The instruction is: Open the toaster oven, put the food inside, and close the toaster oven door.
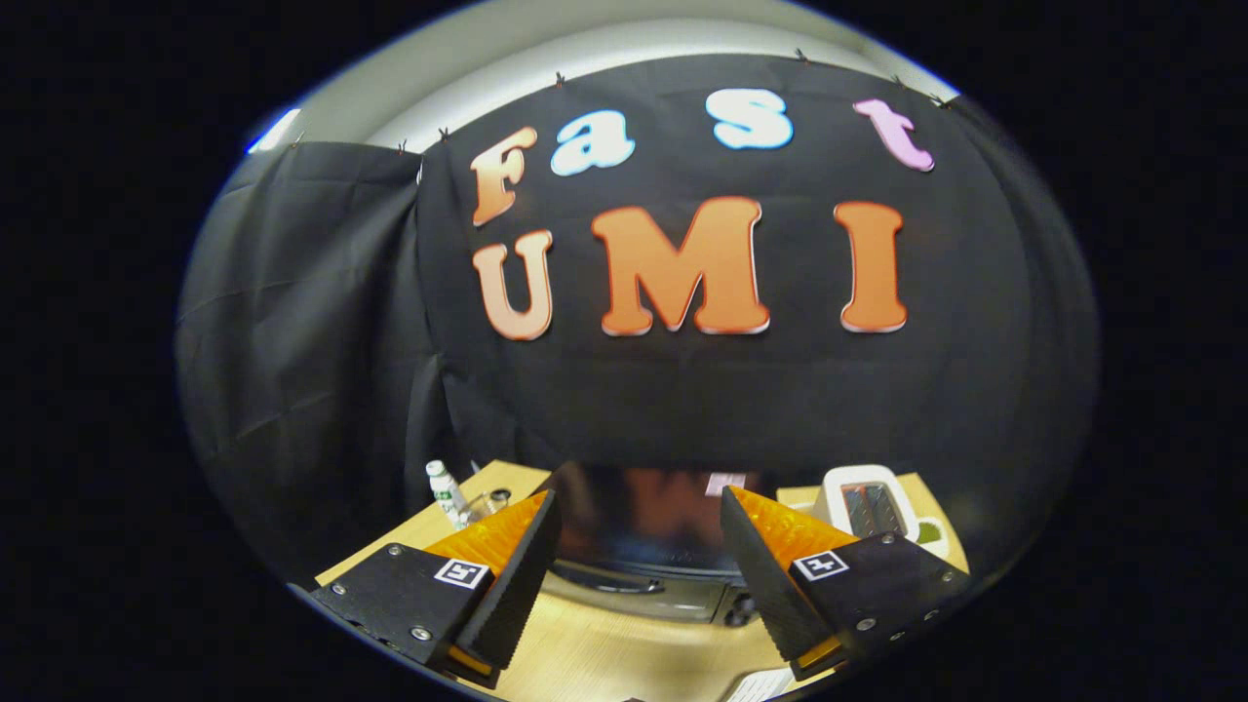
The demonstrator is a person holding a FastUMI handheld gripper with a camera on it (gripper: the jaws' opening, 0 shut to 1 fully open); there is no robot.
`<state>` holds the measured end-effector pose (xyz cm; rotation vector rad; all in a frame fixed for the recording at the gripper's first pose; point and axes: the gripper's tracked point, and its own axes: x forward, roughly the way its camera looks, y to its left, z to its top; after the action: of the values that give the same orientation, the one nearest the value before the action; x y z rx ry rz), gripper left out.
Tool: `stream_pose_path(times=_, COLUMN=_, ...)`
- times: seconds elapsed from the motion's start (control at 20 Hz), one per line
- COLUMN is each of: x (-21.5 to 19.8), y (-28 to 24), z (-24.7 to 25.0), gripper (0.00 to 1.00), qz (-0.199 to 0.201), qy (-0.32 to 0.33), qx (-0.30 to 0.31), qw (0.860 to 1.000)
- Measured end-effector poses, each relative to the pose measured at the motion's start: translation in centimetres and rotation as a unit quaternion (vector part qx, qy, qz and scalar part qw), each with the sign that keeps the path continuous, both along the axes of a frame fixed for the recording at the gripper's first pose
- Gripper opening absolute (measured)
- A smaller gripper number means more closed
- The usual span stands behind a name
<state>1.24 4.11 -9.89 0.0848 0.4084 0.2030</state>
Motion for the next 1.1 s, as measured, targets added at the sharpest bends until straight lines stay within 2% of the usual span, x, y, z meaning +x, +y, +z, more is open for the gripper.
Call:
stream_pose_path(times=0.25, x=1.2, y=-3.6, z=9.0, gripper=0.98, qz=-0.03, qy=-0.104, qx=-0.014, qw=0.994)
stream_pose_path(times=0.45, x=1.2, y=-5.6, z=13.2, gripper=0.98, qz=-0.053, qy=-0.145, qx=-0.029, qw=0.988)
stream_pose_path(times=0.75, x=0.5, y=-6.5, z=15.6, gripper=0.98, qz=-0.066, qy=-0.177, qx=-0.046, qw=0.981)
stream_pose_path(times=1.1, x=0.7, y=-7.8, z=15.2, gripper=0.98, qz=-0.076, qy=-0.169, qx=-0.05, qw=0.982)
